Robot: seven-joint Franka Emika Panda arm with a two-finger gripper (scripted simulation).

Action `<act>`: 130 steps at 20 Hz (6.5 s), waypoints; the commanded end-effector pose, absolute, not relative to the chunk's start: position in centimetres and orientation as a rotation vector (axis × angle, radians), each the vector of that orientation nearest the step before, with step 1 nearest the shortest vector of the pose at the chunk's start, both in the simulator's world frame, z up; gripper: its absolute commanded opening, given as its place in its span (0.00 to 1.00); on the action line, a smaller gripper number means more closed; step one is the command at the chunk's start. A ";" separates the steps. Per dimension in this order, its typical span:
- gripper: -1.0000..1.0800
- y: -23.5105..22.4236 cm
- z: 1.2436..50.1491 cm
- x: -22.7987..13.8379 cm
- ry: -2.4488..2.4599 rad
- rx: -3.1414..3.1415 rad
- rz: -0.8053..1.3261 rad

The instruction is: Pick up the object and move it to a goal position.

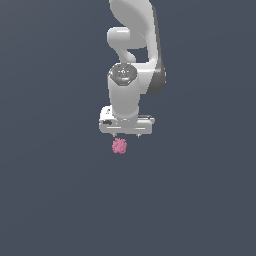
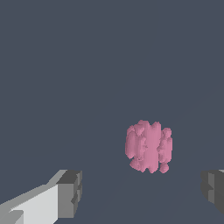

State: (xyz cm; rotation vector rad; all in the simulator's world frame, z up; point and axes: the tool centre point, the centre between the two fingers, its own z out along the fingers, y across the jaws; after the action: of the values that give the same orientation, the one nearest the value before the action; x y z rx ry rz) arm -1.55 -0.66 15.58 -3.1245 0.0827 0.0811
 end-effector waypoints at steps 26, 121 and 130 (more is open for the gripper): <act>0.96 -2.9 15.7 -2.2 0.095 -3.130 0.094; 0.00 17.3 36.9 -8.4 0.256 -3.134 -0.001; 0.00 21.7 43.5 -9.1 0.256 -3.132 0.000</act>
State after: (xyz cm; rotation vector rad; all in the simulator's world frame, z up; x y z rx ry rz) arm -8.96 21.11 42.57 -3.1318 0.2540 -0.0022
